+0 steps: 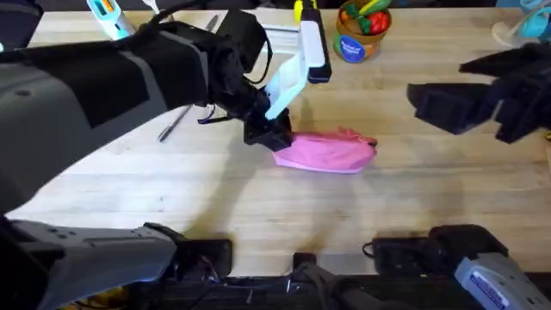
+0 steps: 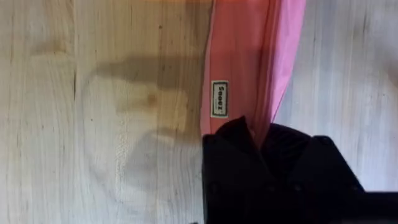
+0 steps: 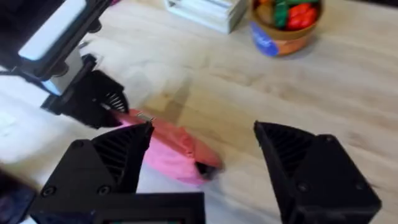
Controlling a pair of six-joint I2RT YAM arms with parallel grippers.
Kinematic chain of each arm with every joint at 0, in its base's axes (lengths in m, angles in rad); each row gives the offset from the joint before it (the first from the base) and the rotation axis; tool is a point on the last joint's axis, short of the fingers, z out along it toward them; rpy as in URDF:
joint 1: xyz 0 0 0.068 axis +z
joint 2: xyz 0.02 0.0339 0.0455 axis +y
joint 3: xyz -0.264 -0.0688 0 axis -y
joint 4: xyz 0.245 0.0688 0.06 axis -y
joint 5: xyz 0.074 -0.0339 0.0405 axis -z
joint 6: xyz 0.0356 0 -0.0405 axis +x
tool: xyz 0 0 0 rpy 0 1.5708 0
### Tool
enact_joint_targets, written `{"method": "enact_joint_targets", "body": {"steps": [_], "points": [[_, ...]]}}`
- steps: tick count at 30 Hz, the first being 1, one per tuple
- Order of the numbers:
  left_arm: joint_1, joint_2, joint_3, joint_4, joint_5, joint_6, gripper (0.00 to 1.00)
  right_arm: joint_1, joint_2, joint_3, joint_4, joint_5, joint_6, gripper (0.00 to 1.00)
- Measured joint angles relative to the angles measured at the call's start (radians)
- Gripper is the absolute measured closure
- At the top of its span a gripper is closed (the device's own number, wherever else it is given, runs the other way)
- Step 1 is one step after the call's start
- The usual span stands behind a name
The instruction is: Unzip the bag, pick up the pens from the table one at a time and place them inside, then zip the bag closed.
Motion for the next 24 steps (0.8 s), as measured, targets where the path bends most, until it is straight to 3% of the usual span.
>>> {"method": "enact_joint_targets", "body": {"steps": [16, 24], "points": [[0.000, 0.000, 0.001, -0.004, 0.000, 0.000, 0.957, 0.008, 0.475, -0.047, -0.015, -0.339, 0.054, 0.005], [0.000, 0.000, 0.001, -0.004, 0.000, 0.000, 0.957, 0.008, 0.662, -0.047, -0.054, -0.407, 0.072, 0.004]]}}
